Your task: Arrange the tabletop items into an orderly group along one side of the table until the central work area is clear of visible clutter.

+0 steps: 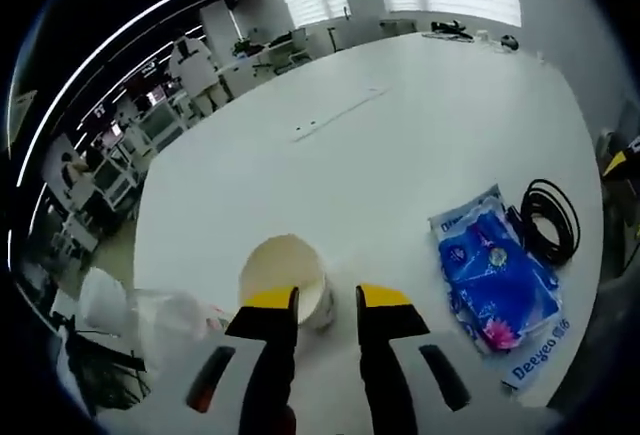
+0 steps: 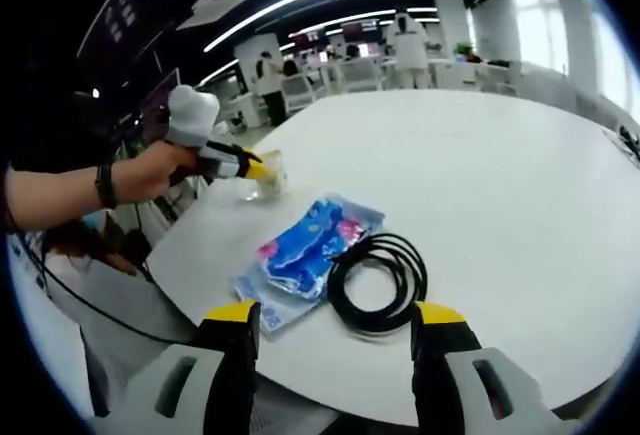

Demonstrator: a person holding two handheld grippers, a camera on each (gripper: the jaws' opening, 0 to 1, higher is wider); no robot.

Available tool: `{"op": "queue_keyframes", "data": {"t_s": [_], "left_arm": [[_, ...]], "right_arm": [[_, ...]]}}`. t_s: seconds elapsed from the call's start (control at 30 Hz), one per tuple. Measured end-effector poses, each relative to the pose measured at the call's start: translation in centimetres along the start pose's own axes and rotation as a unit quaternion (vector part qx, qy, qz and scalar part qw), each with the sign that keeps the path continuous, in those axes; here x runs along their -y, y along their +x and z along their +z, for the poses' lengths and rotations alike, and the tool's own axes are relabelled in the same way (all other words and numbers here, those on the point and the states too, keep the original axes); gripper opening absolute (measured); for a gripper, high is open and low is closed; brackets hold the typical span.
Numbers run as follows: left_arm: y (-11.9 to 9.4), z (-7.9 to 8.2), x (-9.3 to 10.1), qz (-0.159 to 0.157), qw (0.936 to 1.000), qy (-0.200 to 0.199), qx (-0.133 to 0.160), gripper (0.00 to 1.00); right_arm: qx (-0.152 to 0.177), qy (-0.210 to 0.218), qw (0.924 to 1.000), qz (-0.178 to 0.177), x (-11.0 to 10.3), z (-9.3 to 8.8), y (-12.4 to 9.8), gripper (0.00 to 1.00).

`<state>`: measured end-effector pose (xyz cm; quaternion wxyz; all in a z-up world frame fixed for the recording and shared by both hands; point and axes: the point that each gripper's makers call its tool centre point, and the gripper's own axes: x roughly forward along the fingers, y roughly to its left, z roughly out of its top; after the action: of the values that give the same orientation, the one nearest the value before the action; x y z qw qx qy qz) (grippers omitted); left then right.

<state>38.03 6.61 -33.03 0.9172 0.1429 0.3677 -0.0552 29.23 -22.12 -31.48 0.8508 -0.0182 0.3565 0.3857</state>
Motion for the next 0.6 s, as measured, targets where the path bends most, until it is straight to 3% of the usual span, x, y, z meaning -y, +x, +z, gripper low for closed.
{"op": "queue_keyframes", "data": {"t_s": [0.33,0.6], "left_arm": [[-2.8,-0.4,-0.6,0.026,0.9989,-0.035,0.016,0.22],[-4.4,-1.6,-0.4,0.033,0.9971,-0.066,0.019,0.22]], "right_arm": [[0.01,0.001,0.9999,0.011,-0.1,0.3,0.4,0.61],[0.015,0.004,0.9997,0.017,-0.4,0.3,0.5,0.61]]}}
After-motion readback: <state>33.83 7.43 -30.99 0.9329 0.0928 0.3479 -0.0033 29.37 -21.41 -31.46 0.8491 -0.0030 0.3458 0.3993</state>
